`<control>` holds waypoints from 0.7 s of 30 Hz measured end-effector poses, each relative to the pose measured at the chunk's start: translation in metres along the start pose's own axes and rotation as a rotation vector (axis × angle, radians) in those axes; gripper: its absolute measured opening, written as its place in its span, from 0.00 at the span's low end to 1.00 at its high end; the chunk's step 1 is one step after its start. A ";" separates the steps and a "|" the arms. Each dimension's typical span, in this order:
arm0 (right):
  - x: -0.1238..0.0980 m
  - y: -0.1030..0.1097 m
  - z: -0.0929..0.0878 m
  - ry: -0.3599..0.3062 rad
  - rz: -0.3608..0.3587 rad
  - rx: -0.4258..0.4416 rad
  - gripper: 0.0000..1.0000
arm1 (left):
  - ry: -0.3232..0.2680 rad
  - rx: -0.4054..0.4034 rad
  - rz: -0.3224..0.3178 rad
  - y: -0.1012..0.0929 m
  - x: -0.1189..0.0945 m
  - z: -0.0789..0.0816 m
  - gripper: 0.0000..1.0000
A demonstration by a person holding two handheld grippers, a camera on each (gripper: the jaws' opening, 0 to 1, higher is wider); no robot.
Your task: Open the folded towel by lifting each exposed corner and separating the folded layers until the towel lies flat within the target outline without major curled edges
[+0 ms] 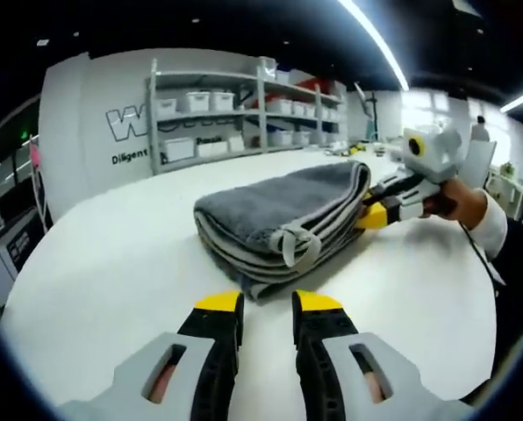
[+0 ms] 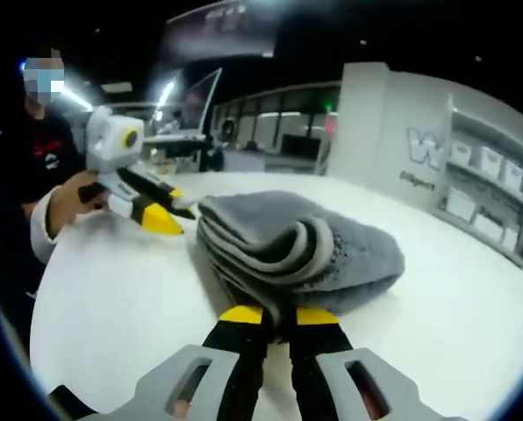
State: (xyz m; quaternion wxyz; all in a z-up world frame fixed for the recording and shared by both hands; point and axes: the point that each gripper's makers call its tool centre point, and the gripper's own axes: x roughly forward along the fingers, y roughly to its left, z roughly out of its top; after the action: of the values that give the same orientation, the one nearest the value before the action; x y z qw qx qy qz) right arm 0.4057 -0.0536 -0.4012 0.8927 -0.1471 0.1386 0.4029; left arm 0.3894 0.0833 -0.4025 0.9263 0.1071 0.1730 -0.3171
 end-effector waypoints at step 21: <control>0.001 0.004 -0.002 0.003 0.002 -0.008 0.03 | 0.016 0.031 0.134 0.016 0.011 -0.001 0.21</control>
State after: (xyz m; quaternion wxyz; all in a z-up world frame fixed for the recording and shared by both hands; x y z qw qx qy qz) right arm 0.4027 -0.0510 -0.4038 0.8915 -0.1512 0.1386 0.4039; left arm 0.4070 0.0901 -0.4063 0.9423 0.1354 0.1677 -0.2562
